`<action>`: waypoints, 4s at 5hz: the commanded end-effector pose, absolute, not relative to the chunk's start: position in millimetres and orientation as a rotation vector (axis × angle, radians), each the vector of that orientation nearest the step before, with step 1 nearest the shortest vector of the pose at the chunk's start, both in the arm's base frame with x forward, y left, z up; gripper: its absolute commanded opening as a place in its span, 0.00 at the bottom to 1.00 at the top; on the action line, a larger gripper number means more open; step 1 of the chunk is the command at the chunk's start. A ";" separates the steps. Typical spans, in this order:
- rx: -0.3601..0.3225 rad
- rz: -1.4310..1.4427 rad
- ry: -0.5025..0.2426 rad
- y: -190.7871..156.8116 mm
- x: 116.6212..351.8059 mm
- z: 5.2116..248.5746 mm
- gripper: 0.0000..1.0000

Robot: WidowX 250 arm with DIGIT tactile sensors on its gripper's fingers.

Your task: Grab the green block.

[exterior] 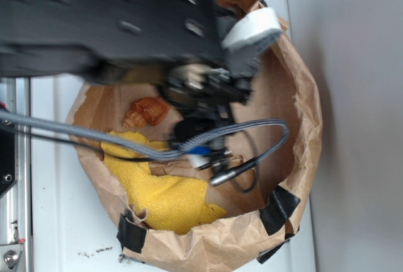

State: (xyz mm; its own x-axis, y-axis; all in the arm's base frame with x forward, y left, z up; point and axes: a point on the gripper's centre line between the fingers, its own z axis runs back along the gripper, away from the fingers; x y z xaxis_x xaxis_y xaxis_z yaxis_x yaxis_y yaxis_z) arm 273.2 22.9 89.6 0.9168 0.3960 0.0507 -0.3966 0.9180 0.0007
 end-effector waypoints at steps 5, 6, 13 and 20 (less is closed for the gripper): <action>-0.048 0.670 -0.197 49.3 318.8 71.8 1.00; -0.037 0.707 -0.193 57.2 323.9 68.9 1.00; 0.080 0.679 -0.155 74.4 323.0 36.9 1.00; 0.023 0.700 -0.173 75.9 323.0 44.0 1.00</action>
